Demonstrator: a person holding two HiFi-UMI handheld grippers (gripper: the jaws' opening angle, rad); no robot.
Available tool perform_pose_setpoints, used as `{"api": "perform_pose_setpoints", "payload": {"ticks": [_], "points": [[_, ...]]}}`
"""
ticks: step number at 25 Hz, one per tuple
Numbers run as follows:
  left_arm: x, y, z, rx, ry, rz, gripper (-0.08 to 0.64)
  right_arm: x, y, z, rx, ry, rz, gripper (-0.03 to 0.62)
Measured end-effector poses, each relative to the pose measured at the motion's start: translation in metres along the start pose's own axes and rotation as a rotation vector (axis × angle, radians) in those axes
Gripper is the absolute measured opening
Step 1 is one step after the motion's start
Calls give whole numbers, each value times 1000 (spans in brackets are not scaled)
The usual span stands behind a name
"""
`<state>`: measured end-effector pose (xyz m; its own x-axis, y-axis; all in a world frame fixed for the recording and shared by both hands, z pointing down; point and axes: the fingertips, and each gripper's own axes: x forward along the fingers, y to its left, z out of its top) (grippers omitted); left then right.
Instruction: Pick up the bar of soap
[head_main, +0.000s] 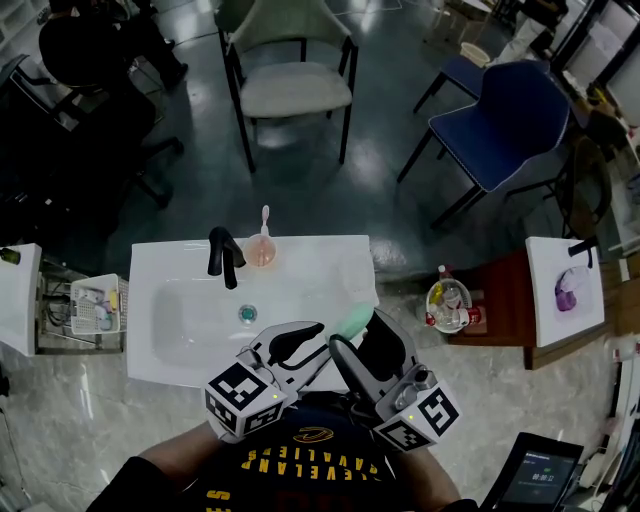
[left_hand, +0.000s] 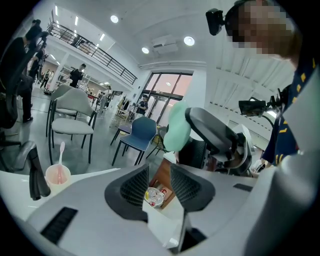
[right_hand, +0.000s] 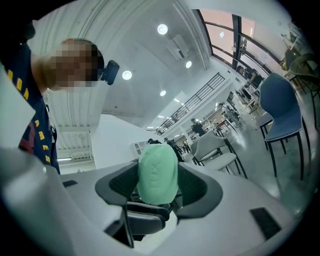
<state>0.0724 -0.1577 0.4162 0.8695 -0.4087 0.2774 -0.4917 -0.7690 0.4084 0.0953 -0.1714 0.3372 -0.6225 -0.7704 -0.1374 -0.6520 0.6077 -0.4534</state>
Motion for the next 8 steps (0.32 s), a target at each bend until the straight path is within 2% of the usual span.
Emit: {"api": "perform_pose_setpoints", "payload": {"ticks": [8], "points": [[0, 1, 0, -4, 1, -6, 141, -1, 0, -1, -5, 3, -8, 262]]}}
